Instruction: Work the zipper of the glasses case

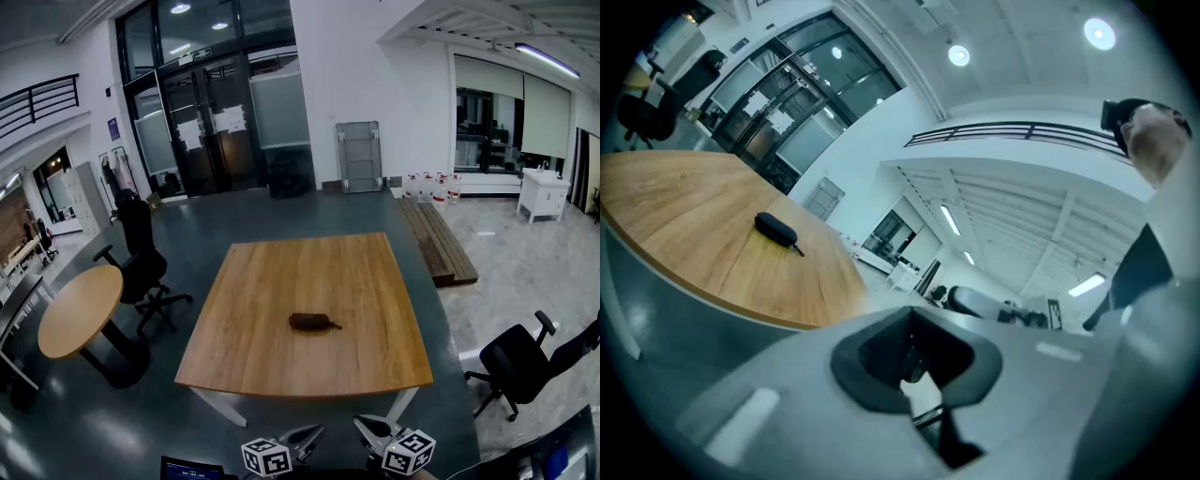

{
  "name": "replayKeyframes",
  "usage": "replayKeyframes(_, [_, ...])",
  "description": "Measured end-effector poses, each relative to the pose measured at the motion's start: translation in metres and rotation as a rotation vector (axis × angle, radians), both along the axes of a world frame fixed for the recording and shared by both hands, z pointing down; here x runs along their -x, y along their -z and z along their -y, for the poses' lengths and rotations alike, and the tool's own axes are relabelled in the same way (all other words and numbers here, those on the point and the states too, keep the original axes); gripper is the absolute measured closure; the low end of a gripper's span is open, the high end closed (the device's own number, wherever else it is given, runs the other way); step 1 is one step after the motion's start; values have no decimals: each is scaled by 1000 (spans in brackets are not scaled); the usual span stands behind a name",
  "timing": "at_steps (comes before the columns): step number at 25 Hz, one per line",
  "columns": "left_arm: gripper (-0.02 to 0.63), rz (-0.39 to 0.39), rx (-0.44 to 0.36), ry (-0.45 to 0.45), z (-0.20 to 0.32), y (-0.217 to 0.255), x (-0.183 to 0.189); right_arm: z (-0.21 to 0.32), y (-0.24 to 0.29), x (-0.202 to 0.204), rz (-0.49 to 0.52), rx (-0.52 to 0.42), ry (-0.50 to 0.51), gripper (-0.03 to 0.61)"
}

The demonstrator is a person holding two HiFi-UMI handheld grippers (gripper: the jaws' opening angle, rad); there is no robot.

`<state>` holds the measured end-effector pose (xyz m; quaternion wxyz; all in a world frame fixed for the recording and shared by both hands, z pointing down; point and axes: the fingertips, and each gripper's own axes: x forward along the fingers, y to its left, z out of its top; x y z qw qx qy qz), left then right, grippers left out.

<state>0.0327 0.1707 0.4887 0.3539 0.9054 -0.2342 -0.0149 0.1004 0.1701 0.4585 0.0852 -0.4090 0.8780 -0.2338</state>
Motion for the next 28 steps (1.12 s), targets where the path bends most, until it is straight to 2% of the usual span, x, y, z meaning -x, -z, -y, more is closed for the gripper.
replayKeyframes(13, [611, 0, 1, -1, -3, -5, 1, -2, -5, 1, -13, -5, 3, 574])
replayKeyframes(18, [611, -9, -10, 4, -6, -6, 5, -6, 0, 5, -6, -46, 15, 572])
replayKeyframes(23, [611, -20, -26, 14, -2, 7, 11, -3, 13, 7, -7, -66, 13, 572])
replayKeyframes(28, [611, -11, -23, 9, 7, 20, 4, 6, 26, -4, 38, -65, -10, 572])
